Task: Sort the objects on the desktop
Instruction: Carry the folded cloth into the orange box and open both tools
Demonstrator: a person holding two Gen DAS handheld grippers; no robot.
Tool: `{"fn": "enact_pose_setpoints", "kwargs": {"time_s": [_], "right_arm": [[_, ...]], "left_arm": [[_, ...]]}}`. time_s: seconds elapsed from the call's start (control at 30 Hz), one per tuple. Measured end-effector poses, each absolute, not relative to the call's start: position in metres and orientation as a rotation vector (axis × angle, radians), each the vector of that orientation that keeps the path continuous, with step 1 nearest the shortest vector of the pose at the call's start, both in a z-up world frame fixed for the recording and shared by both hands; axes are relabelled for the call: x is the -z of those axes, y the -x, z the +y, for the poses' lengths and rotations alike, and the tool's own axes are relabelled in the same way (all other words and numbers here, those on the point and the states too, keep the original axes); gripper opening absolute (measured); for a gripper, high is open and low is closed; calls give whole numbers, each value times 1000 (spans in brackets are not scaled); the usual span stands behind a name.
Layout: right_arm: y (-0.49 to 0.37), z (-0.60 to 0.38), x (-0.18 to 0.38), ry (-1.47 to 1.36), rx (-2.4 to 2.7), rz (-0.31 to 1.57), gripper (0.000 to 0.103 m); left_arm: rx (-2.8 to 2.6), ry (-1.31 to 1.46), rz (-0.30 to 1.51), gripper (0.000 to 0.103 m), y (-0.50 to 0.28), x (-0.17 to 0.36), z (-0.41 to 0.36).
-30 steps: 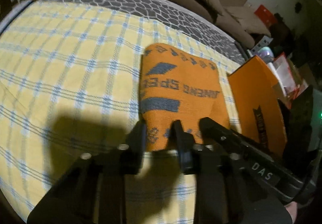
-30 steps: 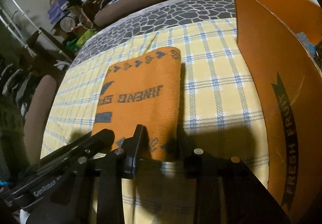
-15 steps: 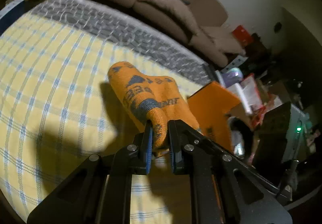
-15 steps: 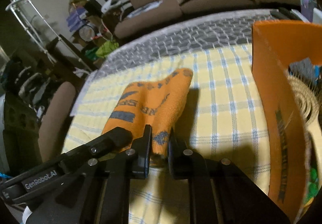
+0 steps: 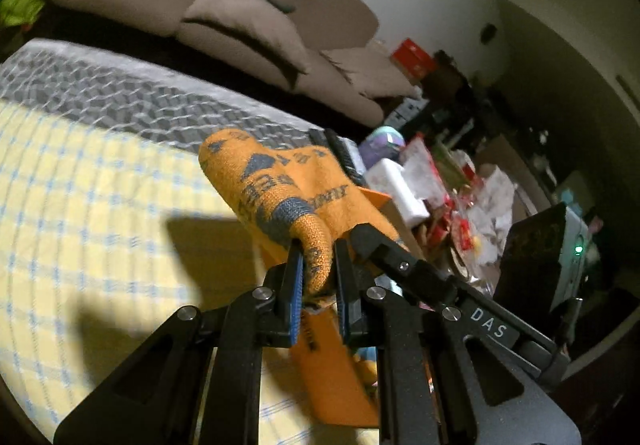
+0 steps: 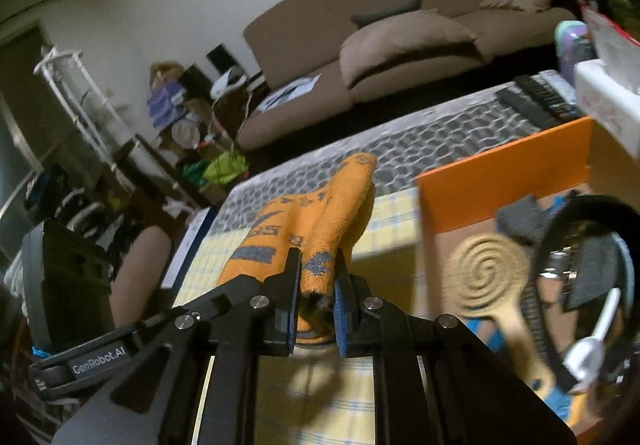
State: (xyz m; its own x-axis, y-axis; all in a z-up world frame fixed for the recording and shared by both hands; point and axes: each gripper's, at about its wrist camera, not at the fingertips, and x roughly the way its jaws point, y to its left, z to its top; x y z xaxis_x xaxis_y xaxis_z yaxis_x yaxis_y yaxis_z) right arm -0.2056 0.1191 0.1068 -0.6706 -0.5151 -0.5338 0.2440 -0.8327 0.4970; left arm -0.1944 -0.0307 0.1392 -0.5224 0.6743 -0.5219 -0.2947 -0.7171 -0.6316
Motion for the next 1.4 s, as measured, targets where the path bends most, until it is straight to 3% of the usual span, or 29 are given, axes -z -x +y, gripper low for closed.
{"fn": "enact_pose_setpoints", "kwargs": {"time_s": [0.23,0.77,1.03,1.27,1.4], "right_arm": [[204,187,-109,-919,2541,-705,13],[195,286,-76,-1047,2655,-791,13],[191,296,-54,-1217,2721,-666,13],[196,280,-45,-1356,2784,-419,14],[199,275,-42,-1412,2798,-314,15]], "left_arm": [[-2200,1047,-540,13,195,-151,42],[-2124,1221,-373,13,187,-103,145],[-2130,1365,-210,14,184,-87,165],[-2122,1471,-80,15,180,-77,175],[-2133,1495,-61,27,180,-77,172]]}}
